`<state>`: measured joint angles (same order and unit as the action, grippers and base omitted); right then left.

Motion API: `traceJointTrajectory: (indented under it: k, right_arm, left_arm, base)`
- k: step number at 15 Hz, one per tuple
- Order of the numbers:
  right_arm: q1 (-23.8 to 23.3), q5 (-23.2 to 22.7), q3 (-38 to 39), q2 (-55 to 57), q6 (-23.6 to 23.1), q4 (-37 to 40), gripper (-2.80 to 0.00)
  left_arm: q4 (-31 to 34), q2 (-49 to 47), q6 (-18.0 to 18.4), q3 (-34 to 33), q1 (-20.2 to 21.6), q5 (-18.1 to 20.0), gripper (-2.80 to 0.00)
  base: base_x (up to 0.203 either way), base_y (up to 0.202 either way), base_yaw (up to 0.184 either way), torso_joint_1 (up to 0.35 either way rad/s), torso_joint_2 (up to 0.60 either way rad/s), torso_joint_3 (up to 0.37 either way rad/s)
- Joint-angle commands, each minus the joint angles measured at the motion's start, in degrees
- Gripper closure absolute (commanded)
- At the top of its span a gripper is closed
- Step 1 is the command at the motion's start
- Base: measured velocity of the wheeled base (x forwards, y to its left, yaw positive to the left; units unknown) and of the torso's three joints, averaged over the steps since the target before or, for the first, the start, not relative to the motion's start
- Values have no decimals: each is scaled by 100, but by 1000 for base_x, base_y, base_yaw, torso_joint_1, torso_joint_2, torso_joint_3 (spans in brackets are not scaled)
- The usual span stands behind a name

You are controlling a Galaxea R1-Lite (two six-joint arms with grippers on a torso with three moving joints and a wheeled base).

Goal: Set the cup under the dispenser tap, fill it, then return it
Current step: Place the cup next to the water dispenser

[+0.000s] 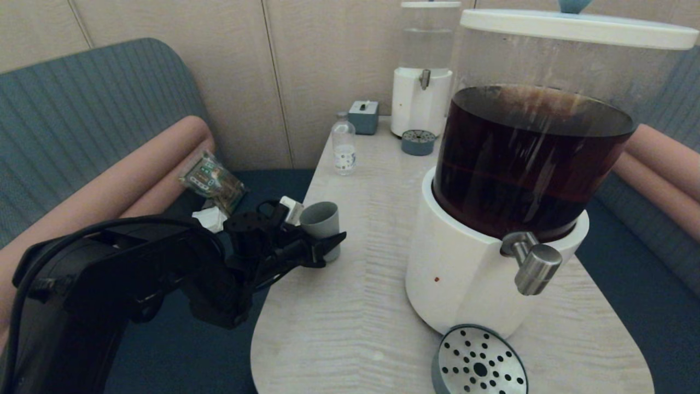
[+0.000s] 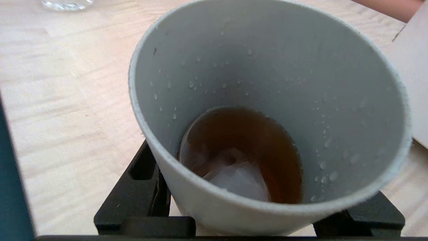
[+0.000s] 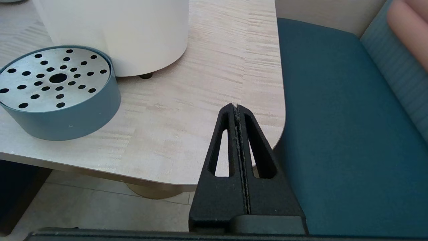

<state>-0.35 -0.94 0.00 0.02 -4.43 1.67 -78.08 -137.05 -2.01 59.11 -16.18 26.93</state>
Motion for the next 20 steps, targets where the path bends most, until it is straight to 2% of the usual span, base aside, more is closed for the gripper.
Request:
traceJointTrajectory:
  k: [1, 6, 7, 16, 20]
  right_arm:
    - [0, -3, 0, -20, -6, 0, 0]
    - [7, -3, 0, -20, -6, 0, 0]
    - [0, -3, 0, -20, -6, 0, 0]
    - [0, -3, 0, -20, -6, 0, 0]
    - [0, -3, 0, -20, -6, 0, 0]
  left_arm:
    - [-49, -24, -10, -4, -8, 14, 0]
    - [-58, -84, -1, -4, -17, 14, 0]
    - [-58, -94, 8, -13, -17, 14, -280]
    - [-72, 1, 4, -246, -47, 23, -280]
    - [-139, 564, 16, -934, -43, 23, -280]
  base:
    - [0, 0, 0, 0, 0, 0]
    - [0, 0, 0, 0, 0, 0]
    - [0, 0, 0, 0, 0, 0]
    - [0, 0, 0, 0, 0, 0]
    - [0, 0, 0, 0, 0, 0]
